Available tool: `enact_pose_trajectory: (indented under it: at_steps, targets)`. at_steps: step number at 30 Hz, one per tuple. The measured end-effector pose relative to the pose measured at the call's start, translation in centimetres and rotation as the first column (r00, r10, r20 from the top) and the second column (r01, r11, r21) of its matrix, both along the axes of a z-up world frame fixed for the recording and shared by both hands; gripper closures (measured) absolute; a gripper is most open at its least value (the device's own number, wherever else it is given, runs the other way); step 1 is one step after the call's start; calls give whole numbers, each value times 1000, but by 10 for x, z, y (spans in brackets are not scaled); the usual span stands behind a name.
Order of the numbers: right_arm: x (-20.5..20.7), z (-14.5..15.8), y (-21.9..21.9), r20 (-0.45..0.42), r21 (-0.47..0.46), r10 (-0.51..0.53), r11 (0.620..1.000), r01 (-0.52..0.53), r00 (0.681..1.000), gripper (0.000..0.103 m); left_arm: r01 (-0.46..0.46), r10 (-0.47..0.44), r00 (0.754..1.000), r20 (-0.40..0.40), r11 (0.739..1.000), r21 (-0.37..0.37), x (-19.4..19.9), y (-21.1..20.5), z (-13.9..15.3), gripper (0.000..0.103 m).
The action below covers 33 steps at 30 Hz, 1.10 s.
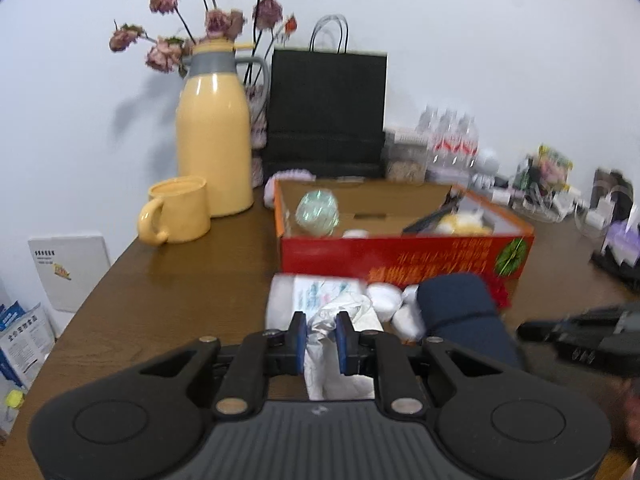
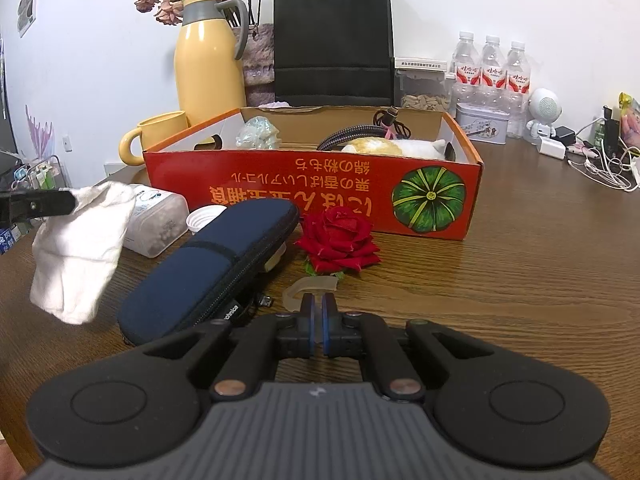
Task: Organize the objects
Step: 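Grasp the white tissue with the left tool and lift it, then carry the white tissue into the box and open the left tool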
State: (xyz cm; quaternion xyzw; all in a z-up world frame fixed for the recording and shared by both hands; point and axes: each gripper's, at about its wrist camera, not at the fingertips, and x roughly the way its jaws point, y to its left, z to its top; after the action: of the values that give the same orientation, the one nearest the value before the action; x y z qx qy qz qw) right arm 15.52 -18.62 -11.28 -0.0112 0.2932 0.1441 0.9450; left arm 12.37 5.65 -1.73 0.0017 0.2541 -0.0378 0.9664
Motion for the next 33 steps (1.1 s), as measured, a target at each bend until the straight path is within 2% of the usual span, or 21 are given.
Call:
enact_pose_trajectory:
  at_steps: [6, 8, 9, 10, 15, 20, 22, 23, 24, 25, 33]
  targets:
    - [0, 0, 0, -2, -1, 0, 1000, 0, 1000, 99, 0, 2, 996, -92, 1000, 13, 7, 7, -23, 83]
    - [0, 0, 0, -1, -1, 1, 1000, -1, 1000, 99, -24, 25, 993, -117, 1000, 7, 9, 8, -27, 59]
    - [0, 0, 0, -1, -1, 1, 1000, -1, 1000, 99, -32, 32, 992, -123, 999, -1, 10, 7, -28, 39]
    - [0, 0, 0, -1, -1, 1, 1000, -1, 1000, 99, -36, 34, 992, -123, 999, -12, 10, 7, -29, 29]
    - [0, 0, 0, -1, 0, 1, 1000, -1, 1000, 99, -54, 47, 987, -153, 997, -47, 11, -1, -32, 12]
    - [0, 1, 0, 0, 0, 1, 1000, -1, 1000, 99, -63, 64, 976, -207, 998, 10, 13, -20, -43, 11]
    - [0, 1, 0, 0, 0, 1, 1000, -1, 1000, 99, -82, 91, 977, -193, 995, 51, 12, -27, -48, 10]
    - [0, 1, 0, 0, -1, 1, 1000, -1, 1000, 99, -95, 102, 978, -180, 995, 42, 10, -28, -49, 11]
    - [0, 1, 0, 1, -1, 1, 1000, -1, 1000, 99, -107, 113, 979, -170, 993, 43, 9, -28, -50, 18]
    - [0, 1, 0, 1, -1, 2, 1000, -2, 1000, 99, -111, 116, 980, -160, 993, 39, 7, -29, -48, 33]
    - [-12, -3, -2, 21, 10, 24, 1000, -24, 999, 99, -128, 121, 982, -147, 991, -36, 2, -17, -41, 47]
